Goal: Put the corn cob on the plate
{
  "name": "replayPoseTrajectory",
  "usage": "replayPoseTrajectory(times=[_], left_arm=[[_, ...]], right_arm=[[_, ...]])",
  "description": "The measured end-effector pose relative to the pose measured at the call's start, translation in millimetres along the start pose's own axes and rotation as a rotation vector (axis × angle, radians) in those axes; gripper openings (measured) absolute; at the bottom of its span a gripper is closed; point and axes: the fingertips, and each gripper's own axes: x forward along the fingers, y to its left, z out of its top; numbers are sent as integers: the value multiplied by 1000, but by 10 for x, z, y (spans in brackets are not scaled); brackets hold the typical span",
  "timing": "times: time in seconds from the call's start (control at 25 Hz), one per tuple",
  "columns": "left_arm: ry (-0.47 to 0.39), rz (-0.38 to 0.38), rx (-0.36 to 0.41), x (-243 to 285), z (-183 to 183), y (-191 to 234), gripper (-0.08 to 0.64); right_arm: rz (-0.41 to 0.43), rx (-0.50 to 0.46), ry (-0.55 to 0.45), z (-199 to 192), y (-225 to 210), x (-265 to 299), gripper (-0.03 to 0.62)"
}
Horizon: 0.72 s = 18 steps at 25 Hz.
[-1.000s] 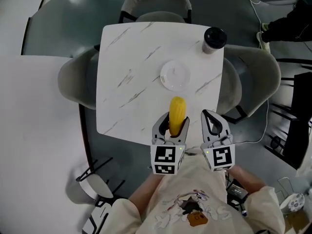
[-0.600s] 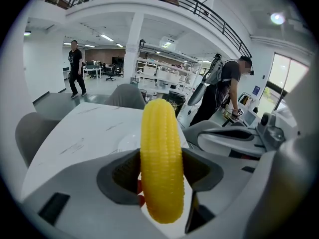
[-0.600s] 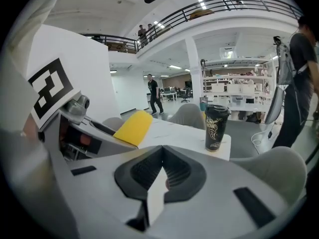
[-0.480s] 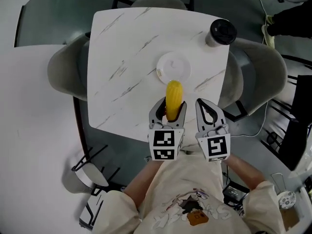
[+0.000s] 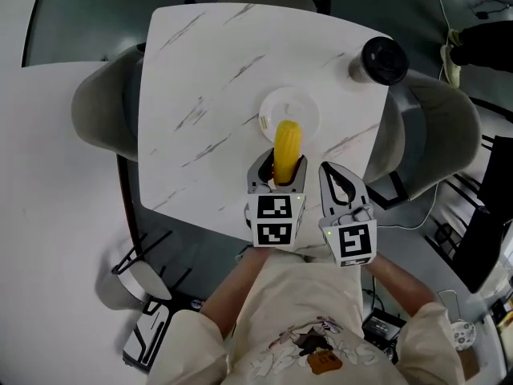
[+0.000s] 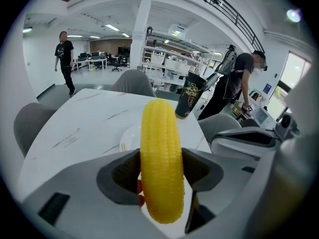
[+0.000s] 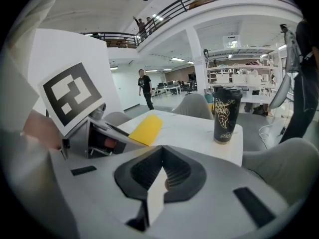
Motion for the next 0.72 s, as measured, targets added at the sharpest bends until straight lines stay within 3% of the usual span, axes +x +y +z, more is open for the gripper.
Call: replayPoseTrajectory(times=[0.28,0.72], left_arm=[[19,5,-27,241,21,86,253],[57,28,-59,542,-19,298,253]], right_arm=[[17,0,39,-151,-36,172,-3],[-29,63,39,-287,-210,521,-3]])
